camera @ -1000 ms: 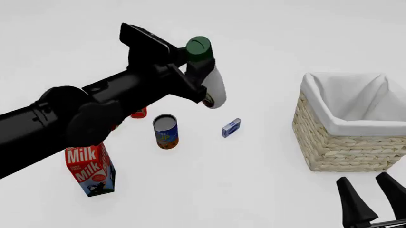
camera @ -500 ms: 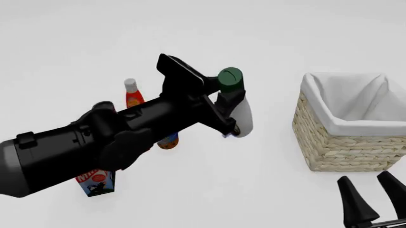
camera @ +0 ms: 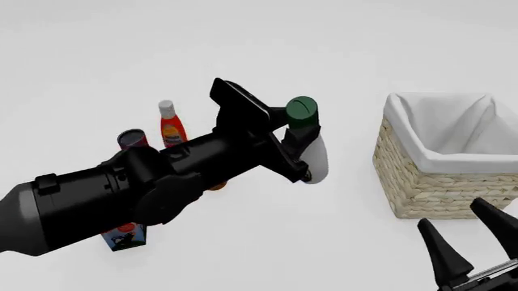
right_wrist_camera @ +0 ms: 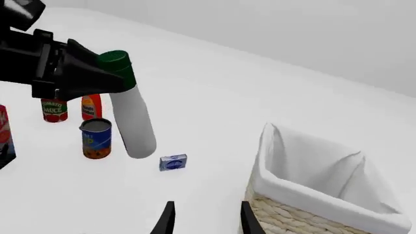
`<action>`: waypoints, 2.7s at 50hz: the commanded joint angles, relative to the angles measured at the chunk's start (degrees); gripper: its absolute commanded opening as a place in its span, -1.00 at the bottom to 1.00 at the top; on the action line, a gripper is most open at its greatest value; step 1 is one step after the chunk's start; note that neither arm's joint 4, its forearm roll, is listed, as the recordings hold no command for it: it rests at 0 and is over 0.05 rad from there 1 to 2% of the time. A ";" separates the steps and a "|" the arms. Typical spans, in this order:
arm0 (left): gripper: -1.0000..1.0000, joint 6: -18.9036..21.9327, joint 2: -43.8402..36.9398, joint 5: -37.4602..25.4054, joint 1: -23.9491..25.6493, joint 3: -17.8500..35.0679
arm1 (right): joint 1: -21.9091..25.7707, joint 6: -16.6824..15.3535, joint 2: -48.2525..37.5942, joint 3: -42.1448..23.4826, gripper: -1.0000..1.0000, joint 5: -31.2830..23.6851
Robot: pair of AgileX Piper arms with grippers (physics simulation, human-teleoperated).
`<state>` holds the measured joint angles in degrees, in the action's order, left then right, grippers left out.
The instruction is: Pick the salad dressing and place it in the basket.
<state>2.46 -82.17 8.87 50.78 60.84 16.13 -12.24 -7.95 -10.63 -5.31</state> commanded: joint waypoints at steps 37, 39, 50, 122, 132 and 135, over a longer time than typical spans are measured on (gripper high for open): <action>-1.00 -0.21 -0.73 -3.04 3.02 2.47 | 17.18 -11.75 -28.52 -6.48 1.00 24.44; -1.00 -0.28 -0.70 -3.20 3.02 2.58 | 17.35 -11.46 -29.20 -6.48 1.00 25.36; -1.00 -0.33 0.10 -3.94 3.46 2.75 | 19.06 -11.19 -31.10 -6.71 1.00 27.73; -1.00 -3.62 3.29 -5.10 9.08 0.44 | 22.44 -11.09 -45.80 -6.03 1.00 43.86; -1.00 -3.55 4.44 -5.64 10.31 0.26 | 22.77 -10.97 -46.67 -6.08 1.00 44.48; -1.00 -3.59 4.61 -5.66 10.47 0.11 | 22.95 -10.90 -46.45 -6.22 1.00 44.14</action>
<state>-1.55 -78.86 3.32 59.87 60.79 39.06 -23.13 -53.62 -16.82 38.55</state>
